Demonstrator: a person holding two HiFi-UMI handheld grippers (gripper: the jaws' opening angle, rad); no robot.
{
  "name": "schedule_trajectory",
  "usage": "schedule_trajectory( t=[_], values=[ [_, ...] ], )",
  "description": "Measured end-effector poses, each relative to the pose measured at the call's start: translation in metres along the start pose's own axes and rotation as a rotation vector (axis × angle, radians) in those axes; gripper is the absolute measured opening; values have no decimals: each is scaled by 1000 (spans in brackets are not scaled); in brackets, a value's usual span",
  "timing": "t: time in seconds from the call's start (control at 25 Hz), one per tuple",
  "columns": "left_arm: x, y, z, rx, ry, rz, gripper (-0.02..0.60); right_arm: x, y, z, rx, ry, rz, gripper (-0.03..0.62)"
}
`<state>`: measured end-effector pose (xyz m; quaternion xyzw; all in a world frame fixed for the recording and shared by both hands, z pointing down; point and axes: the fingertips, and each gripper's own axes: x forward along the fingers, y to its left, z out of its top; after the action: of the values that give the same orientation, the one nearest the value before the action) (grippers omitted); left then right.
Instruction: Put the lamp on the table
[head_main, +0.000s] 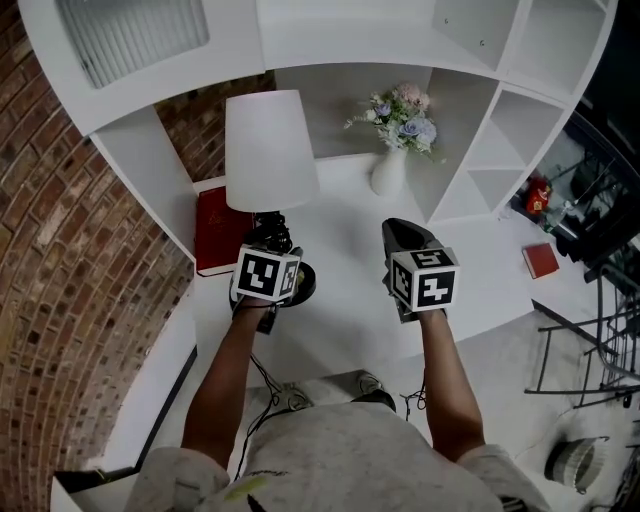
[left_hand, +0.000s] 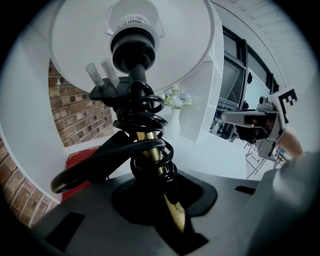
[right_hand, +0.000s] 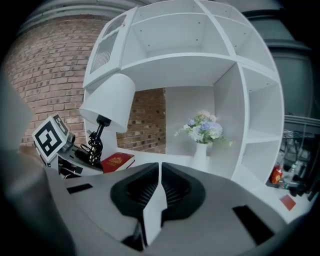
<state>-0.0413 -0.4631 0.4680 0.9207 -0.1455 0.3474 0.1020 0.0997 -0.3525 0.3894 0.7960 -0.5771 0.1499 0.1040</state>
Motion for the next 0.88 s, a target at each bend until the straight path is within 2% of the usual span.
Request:
schedule_trajectory(
  t=[0.44, 0.88],
  values=[
    [28, -28, 18, 59, -39, -61, 97, -27, -29, -7, 16, -9, -109, 5],
    [68, -89, 36, 167, -75, -189, 97, -71, -72, -26, 85, -10, -239, 5]
  ],
)
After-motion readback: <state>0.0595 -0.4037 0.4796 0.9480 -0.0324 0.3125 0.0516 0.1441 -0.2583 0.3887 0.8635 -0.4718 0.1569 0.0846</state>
